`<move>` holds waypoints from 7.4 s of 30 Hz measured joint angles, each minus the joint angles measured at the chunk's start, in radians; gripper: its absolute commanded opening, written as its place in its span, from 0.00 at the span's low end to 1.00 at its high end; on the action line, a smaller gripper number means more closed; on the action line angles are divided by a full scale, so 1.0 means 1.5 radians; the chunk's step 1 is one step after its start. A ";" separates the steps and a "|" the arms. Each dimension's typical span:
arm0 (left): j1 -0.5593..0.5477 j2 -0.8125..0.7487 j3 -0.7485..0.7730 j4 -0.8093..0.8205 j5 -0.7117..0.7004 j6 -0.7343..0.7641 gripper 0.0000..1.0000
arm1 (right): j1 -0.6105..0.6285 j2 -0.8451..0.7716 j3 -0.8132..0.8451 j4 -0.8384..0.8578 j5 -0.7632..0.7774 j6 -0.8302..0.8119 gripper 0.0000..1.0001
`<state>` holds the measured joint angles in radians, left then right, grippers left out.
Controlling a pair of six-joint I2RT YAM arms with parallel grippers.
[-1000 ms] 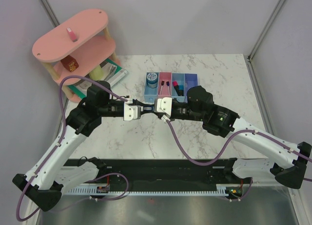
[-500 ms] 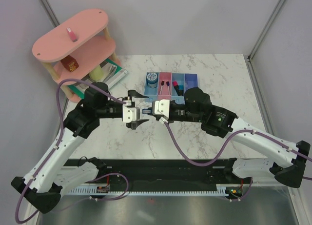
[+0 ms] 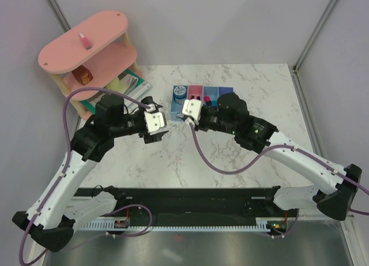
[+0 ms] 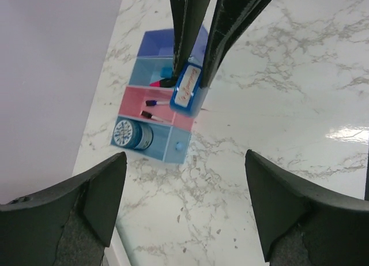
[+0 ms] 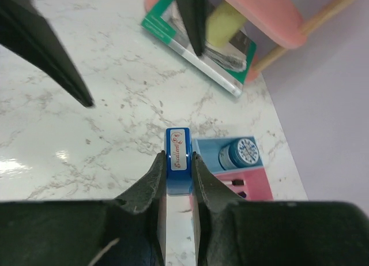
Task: Sort the stationery into containers
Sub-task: Place the stationery in the storage box, then pick up the stationery from the corner of the board.
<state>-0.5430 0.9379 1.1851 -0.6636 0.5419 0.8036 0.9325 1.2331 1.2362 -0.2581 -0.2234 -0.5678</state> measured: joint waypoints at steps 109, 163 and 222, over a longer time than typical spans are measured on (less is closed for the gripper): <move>0.354 0.590 0.780 -0.113 -0.556 -0.320 0.66 | -0.525 0.362 -0.013 0.268 -0.134 0.244 0.50; 0.393 0.622 0.657 0.084 -0.638 -0.451 0.02 | -0.525 0.279 -0.013 0.196 -0.187 0.306 0.51; 0.061 0.259 0.223 -0.255 0.131 0.214 0.02 | -0.083 0.143 0.219 -0.314 -0.091 -0.242 0.65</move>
<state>-0.4519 1.3266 1.5192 -1.0458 0.7391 1.1240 0.8082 1.4471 1.5654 -0.7288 -0.3599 -0.9310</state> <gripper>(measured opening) 0.328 0.658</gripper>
